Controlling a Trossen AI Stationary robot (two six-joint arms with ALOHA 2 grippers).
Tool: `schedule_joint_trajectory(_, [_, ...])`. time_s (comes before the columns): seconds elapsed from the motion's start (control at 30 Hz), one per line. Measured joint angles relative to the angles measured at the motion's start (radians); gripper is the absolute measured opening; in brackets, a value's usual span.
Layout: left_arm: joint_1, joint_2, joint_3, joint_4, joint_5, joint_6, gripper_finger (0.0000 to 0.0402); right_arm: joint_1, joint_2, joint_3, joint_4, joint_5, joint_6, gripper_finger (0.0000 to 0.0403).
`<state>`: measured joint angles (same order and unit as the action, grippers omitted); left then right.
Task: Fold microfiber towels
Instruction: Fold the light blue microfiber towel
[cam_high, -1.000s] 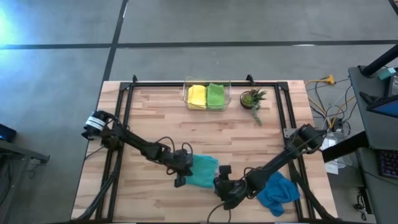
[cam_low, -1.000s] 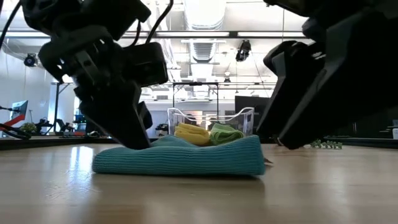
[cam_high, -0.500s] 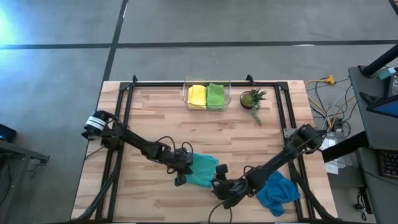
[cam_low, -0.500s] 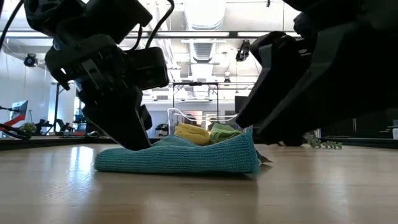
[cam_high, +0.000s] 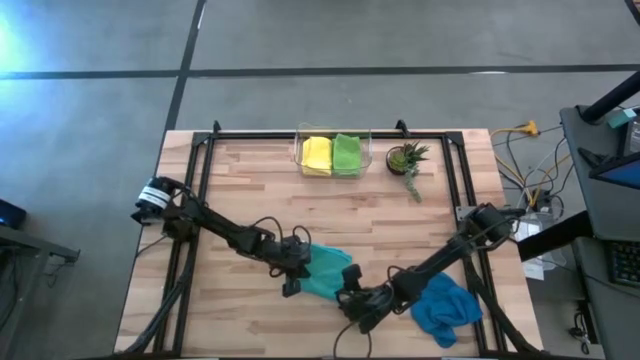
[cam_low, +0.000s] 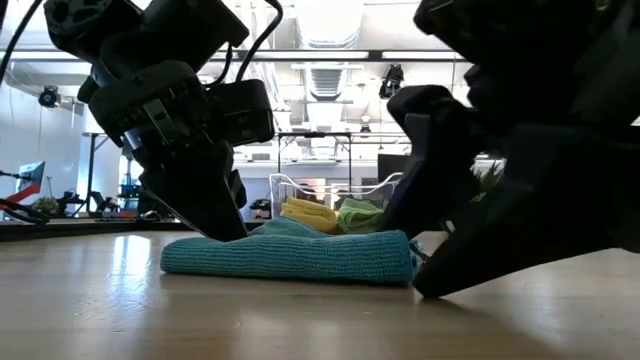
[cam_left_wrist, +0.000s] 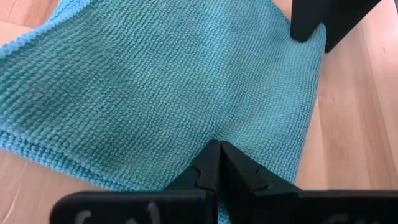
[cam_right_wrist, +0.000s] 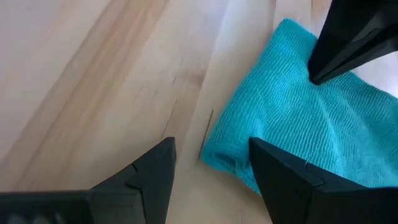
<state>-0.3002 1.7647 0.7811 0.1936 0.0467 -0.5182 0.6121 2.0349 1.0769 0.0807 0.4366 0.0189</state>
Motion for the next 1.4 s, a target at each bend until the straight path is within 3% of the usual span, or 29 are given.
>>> schedule_joint_trajectory(0.47, [0.0, 0.0, -0.001, 0.0, 0.005, -0.026, 0.0, -0.025, 0.042, 0.004, 0.015, -0.026, 0.054, 0.0195])
schedule_joint_trajectory(0.7, [0.0, 0.0, -0.002, -0.011, 0.012, -0.025, 0.0, -0.025, 0.041, 0.005, -0.02, -0.031, 0.148, 0.015])
schedule_joint_trajectory(1.17, [-0.001, 0.0, -0.002, -0.018, 0.027, -0.025, 0.0, -0.026, 0.035, 0.009, -0.044, -0.021, 0.161, 0.0021])
schedule_joint_trajectory(1.4, [-0.002, -0.024, -0.002, -0.035, 0.035, -0.025, 0.0, -0.042, -0.026, 0.007, -0.107, -0.028, 0.217, 0.001])
